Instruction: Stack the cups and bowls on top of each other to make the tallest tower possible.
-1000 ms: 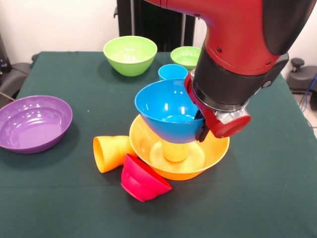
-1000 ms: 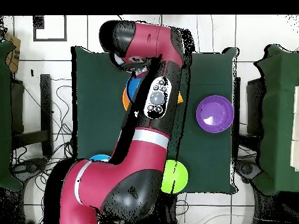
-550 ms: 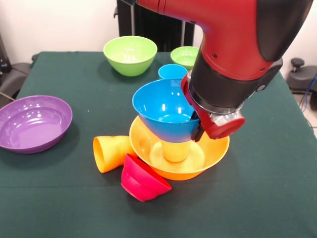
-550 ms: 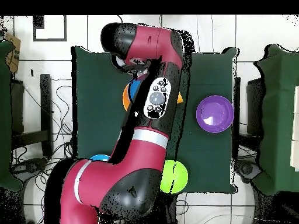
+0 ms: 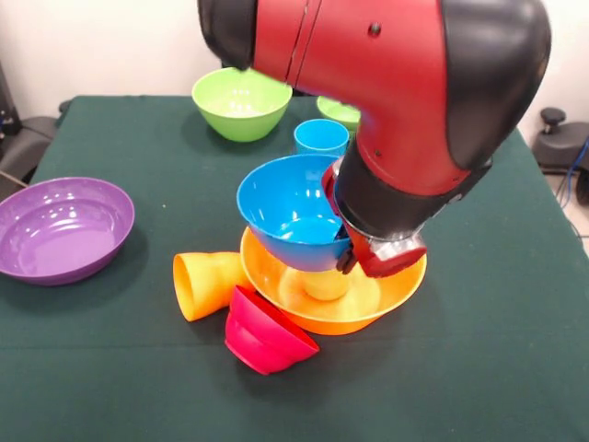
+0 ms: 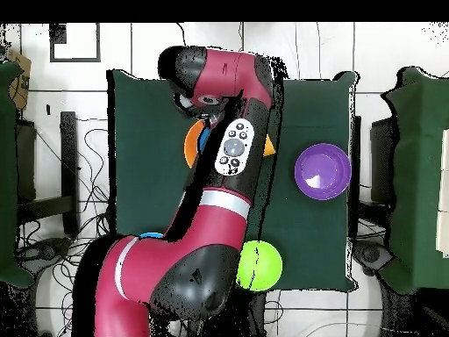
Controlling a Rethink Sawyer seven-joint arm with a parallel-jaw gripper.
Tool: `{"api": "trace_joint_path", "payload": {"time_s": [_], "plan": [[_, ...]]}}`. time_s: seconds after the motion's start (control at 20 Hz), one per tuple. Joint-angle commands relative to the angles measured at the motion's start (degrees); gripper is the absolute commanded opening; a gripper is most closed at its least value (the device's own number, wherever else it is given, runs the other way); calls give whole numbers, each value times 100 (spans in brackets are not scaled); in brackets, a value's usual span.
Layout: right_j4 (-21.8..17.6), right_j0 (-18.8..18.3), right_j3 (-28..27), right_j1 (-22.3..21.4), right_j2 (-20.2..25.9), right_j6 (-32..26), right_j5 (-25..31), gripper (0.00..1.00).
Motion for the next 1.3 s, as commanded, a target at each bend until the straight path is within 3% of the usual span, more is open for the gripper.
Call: {"api": "trace_joint_path", "payload": {"time_s": [0.05,1.05,1.3], "plan": [[143,-33,-28,330,200,1505,170,0],[681,37,-256,621,-166,1737,248,0],[891,172,-134,599,-201,2171,243,0]]}}
